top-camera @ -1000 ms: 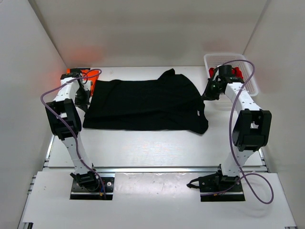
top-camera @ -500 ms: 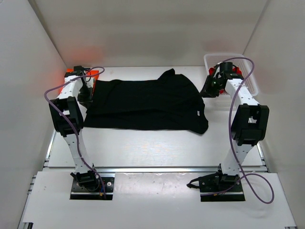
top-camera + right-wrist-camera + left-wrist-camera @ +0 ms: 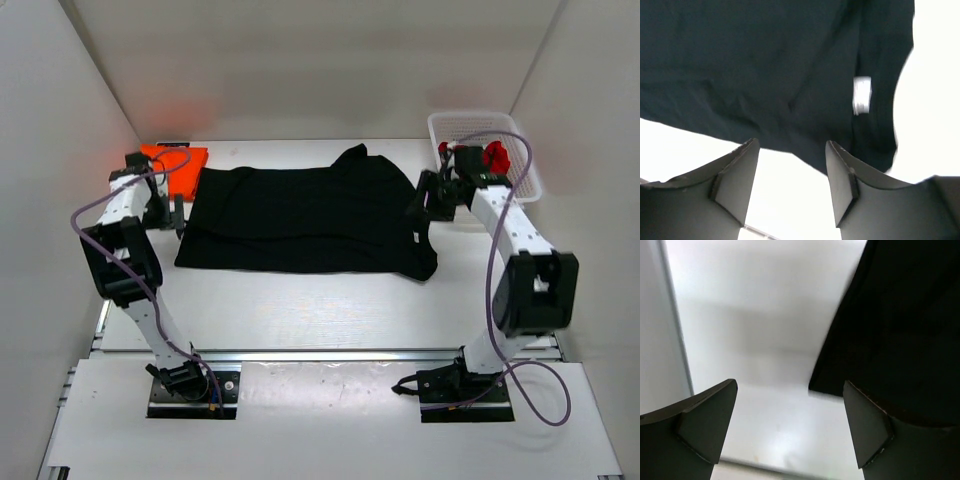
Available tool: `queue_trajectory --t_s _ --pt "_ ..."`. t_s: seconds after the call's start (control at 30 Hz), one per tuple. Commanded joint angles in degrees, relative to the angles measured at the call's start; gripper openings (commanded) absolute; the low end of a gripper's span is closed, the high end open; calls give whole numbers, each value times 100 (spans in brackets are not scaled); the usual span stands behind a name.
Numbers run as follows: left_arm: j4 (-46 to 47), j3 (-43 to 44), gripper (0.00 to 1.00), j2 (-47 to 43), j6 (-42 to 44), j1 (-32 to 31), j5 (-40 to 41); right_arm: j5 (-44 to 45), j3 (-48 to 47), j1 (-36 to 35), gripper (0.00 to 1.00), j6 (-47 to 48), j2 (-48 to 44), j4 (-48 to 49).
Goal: Fold and stack the t-shirts
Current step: Fold the flattened tshirt in 1/3 of the way
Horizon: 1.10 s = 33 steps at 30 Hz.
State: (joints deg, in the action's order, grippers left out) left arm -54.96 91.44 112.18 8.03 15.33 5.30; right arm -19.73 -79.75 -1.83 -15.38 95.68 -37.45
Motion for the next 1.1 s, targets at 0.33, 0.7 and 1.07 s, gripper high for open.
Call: queue_trajectory --t_s 0.33,0.7,1.07 --pt "680 -1331 96 -215 -539 49 -442 -146 2340 657 48 -703 -691 555" --pt "846 -1189 97 -100 -768 128 -733 101 2788 876 46 -1011 -524 783" --pt "724 -1303 27 357 -812 58 -1058 -462 2947 894 31 -1433 -58 1082"
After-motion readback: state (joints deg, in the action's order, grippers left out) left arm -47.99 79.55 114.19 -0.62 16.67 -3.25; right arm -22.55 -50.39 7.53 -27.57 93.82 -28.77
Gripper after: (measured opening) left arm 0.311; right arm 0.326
